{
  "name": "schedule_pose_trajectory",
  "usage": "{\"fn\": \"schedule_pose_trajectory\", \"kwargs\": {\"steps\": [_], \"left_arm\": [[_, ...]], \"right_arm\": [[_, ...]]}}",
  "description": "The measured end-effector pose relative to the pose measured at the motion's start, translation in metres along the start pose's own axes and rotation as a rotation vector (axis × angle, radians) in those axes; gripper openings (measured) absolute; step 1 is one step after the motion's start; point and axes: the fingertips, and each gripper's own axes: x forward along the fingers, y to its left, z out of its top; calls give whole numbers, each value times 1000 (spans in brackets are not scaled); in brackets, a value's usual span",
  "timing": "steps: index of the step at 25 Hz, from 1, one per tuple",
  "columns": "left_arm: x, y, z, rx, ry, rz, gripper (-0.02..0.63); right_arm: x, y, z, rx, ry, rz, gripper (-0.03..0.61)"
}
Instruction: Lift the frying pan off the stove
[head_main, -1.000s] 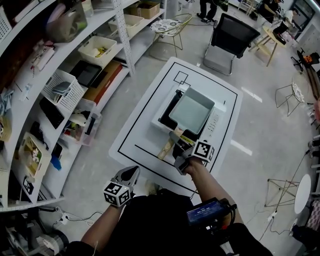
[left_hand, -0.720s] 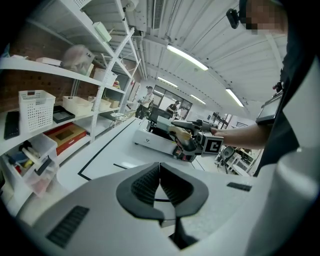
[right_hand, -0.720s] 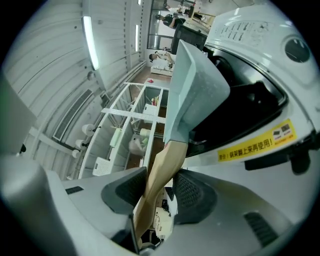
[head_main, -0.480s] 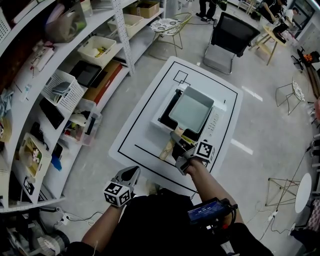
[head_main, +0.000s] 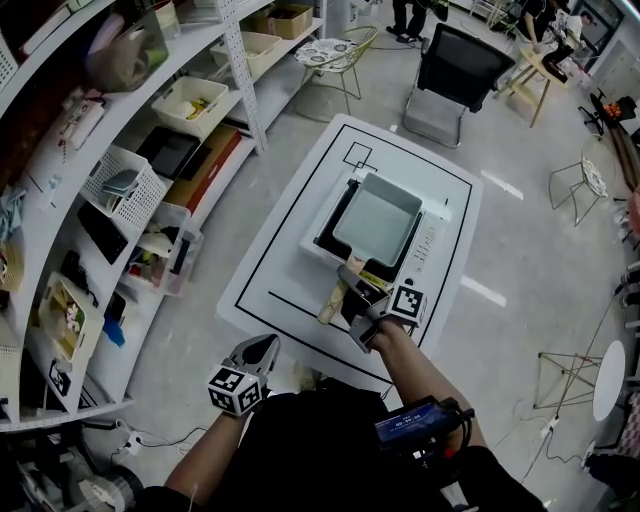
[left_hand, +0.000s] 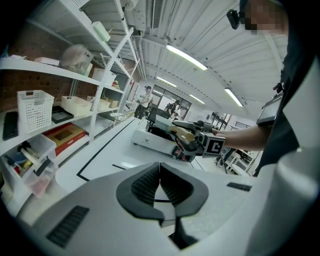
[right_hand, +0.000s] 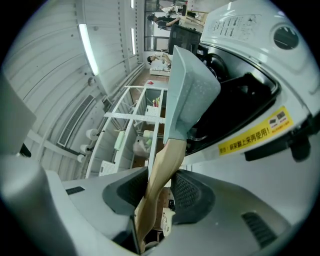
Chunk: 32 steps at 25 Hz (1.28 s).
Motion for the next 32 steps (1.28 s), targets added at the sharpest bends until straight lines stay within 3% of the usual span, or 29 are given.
{"fn": "schedule_pose_trajectory", "kwargs": {"steps": [20,27,32], "left_arm": [[-9,-5,-10,32,10,-82,9],[-17,-5,-17,70,38,-119,9],[-18,-14,-21,93,79,-151,9]], "right_arm": [[-27,16,-15,-61,-54,6,158],[-44,16,-25,-26,-103,-11,160],[-63,28,-26,-83,-139,6,160]]}}
